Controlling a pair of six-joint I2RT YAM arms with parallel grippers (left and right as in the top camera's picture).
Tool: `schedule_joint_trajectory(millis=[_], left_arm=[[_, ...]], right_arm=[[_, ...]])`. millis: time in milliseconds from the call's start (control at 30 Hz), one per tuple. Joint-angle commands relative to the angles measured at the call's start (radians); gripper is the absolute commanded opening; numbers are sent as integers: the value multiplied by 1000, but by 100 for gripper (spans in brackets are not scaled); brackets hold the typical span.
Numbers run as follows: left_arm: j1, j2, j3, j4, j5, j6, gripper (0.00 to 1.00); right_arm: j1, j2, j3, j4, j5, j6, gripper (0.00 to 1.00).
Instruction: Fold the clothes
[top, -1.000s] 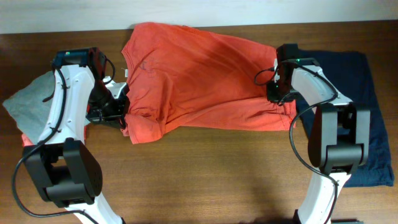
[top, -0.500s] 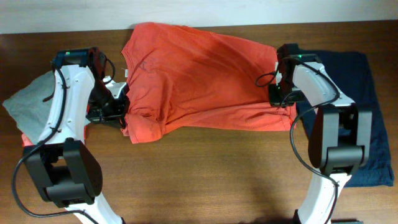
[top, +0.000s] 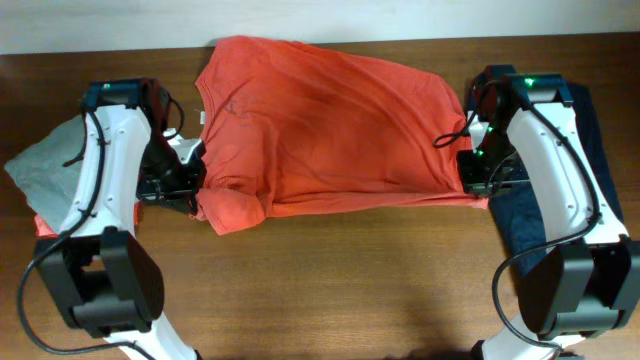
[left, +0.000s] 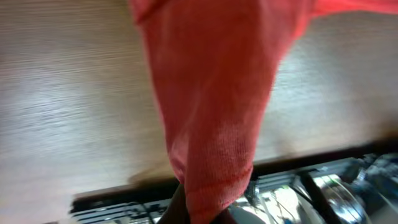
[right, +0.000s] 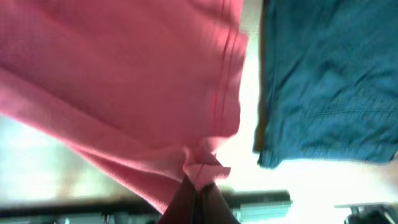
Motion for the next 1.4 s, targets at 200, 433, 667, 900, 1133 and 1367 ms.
schedule_joint_trajectory(millis=[200, 433, 667, 900, 1133, 1367], left_arm=[[4, -301, -1, 39, -95, -74, 0], [4, -369, -36, 16, -74, -74, 0], [4, -411, -69, -15, -287, -277, 0], [5, -563, -69, 15, -356, -338, 0], [4, -672, -69, 5, -356, -339, 0], [4, -663, -70, 93, -355, -338, 0]], right_arm=[[-3, -105, 6, -105, -60, -2, 4], [-3, -200, -58, -105, -85, -2, 4], [-3, -300, -200, -105, -92, 30, 4], [-3, -379, -223, -105, -93, 52, 4], [-3, -443, -224, -105, -125, 55, 4], [-3, -406, -224, -50, -92, 54, 6]])
